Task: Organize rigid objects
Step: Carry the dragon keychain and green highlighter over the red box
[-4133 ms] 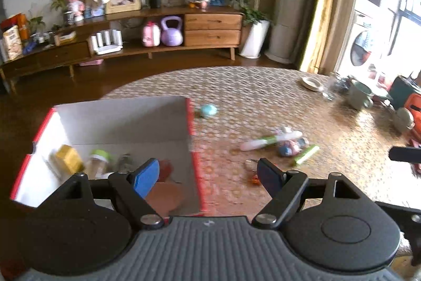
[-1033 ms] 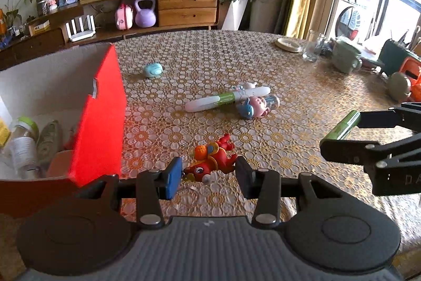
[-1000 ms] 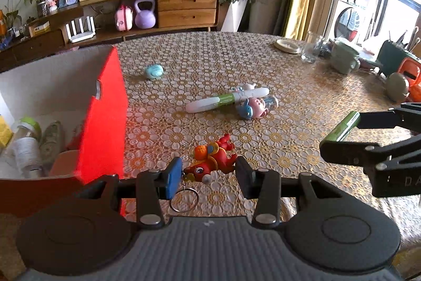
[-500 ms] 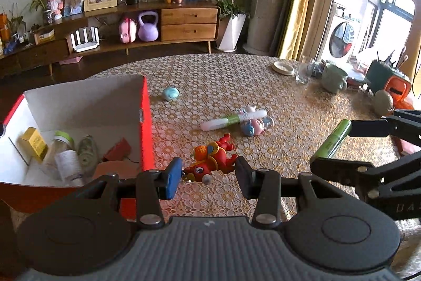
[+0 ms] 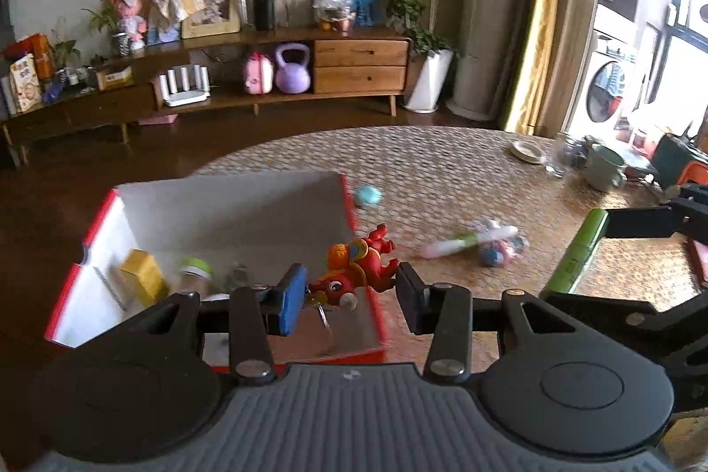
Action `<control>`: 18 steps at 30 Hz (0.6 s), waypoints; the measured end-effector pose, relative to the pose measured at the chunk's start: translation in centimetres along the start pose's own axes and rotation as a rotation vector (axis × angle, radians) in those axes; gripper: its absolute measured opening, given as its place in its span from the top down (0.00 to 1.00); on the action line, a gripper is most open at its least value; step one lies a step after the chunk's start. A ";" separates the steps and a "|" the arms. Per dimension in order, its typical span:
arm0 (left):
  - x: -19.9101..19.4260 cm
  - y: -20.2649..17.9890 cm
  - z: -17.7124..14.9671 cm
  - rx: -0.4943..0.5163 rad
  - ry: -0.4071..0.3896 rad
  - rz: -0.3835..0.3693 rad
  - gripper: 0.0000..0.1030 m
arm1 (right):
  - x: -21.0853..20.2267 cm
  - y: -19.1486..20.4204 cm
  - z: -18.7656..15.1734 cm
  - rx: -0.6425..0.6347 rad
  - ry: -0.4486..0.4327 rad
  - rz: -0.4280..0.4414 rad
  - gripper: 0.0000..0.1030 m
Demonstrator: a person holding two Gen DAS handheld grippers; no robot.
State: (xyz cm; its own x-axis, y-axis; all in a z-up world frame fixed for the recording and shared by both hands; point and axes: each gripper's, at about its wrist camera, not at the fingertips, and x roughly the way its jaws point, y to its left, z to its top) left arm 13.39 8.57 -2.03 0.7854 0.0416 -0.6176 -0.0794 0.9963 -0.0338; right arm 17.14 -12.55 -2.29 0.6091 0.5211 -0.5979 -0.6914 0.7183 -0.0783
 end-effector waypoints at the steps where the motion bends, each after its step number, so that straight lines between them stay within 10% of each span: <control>1: -0.1 0.6 0.1 -0.001 -0.001 0.008 0.58 | 0.2 0.3 0.3 -0.007 -0.002 0.004 0.22; 18: 2.5 9.7 1.8 -0.023 0.032 0.111 0.58 | 6.6 5.6 4.0 -0.111 0.024 0.062 0.22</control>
State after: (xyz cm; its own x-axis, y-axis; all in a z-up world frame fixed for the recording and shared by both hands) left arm 15.66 18.51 -2.53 0.7510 0.1493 -0.6432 -0.1793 0.9836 0.0190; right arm 18.89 -3.27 -3.47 0.5552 0.5512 -0.6229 -0.7671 0.6288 -0.1272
